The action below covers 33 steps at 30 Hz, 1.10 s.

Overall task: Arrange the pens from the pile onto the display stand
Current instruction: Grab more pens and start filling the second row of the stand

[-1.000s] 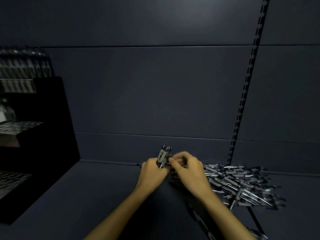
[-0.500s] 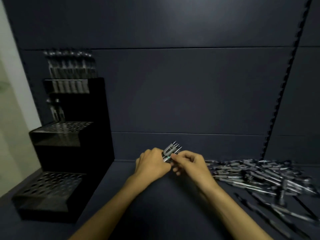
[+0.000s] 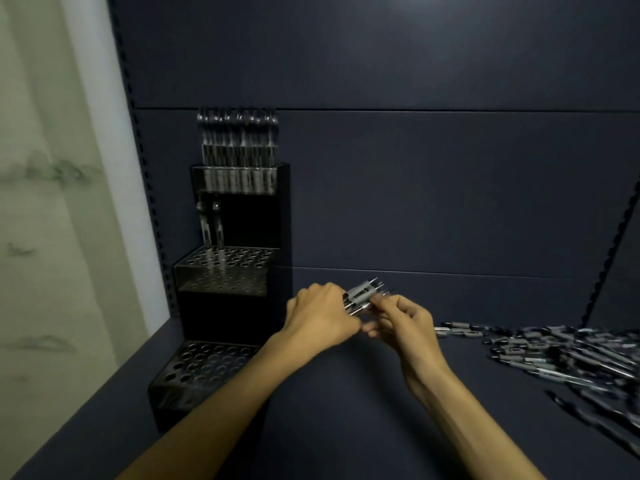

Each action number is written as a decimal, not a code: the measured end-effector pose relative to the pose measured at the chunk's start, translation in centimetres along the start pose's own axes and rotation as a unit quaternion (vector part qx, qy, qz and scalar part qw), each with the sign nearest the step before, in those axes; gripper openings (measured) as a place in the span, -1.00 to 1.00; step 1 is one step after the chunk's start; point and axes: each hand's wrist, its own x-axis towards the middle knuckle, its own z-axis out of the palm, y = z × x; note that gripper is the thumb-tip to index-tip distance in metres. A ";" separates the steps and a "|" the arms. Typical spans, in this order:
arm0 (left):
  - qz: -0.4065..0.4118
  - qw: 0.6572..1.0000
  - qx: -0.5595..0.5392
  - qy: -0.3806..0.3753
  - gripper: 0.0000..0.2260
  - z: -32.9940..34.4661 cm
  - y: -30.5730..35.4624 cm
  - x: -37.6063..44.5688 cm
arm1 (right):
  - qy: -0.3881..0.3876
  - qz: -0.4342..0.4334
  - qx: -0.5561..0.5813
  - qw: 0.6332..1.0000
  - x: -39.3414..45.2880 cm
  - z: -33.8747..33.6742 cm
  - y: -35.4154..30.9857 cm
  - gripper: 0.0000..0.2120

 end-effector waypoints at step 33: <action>0.006 0.992 -0.101 0.074 -0.58 -15.7 -23.3 0.1 | 0.116 -0.304 -0.172 0.930 4.5 21.5 -5.7 -0.84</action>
